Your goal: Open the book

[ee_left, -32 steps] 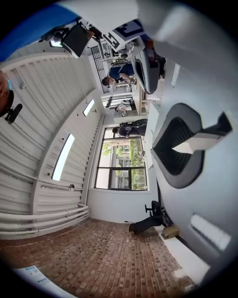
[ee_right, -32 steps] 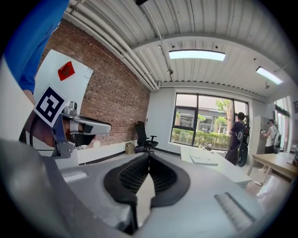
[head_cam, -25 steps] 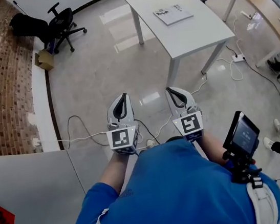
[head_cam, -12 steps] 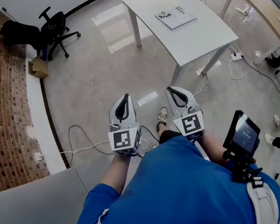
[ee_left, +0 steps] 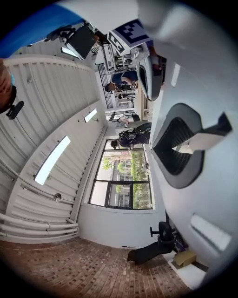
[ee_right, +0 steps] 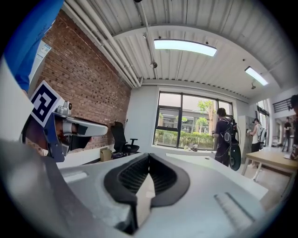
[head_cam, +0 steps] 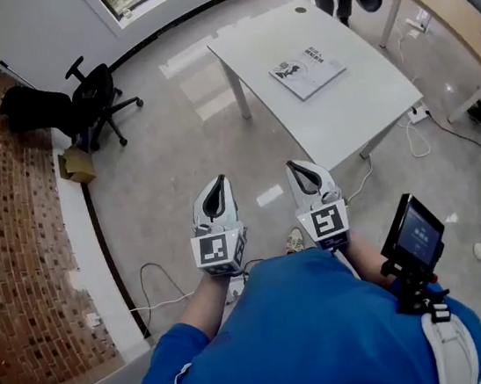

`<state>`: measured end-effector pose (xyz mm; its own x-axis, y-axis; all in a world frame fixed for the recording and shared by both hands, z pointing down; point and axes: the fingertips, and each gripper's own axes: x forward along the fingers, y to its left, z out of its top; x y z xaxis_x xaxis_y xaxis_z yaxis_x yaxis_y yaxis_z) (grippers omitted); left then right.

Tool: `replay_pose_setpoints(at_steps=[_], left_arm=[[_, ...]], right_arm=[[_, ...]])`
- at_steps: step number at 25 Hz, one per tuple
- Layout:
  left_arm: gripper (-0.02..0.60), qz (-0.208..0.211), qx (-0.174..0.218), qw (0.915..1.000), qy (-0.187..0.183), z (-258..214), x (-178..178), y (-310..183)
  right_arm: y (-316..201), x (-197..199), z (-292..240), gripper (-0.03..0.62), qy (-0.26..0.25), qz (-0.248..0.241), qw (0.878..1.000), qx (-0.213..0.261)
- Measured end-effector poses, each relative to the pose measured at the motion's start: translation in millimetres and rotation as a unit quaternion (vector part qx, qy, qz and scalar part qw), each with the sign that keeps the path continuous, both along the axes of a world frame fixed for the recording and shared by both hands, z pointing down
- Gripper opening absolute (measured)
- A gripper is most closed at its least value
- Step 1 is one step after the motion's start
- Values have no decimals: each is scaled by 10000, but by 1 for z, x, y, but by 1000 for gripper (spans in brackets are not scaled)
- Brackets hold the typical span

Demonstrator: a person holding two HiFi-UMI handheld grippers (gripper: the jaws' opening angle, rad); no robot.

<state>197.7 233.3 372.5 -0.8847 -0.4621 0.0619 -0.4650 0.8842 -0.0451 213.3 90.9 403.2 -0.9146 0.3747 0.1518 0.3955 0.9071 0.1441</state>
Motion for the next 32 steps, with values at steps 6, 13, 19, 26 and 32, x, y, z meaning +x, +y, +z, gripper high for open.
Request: replay_pose_setpoints(at_steps=[6,13,19,26,32], left_arm=[[2,232,77,9997,92,5,-67,-20],[3,549,75,9980,303,19,-142,-51],[3,1097,123,9928,471,45,-215,-70],[2,1973,119,9787,558,40,-287,-50],[3,2615,101,9633,593,45,-342,-36]], right_arm=[[-20,-55,10,3,59,302,9995,-88],[-58,-108,25,3,304,776,9965,-105],[-76,-166,46,3,457,1303,9904,15],[-49,-221,42,3,579,2166,9746,6],[-22,-253,43,3,574,2898,9554,29]])
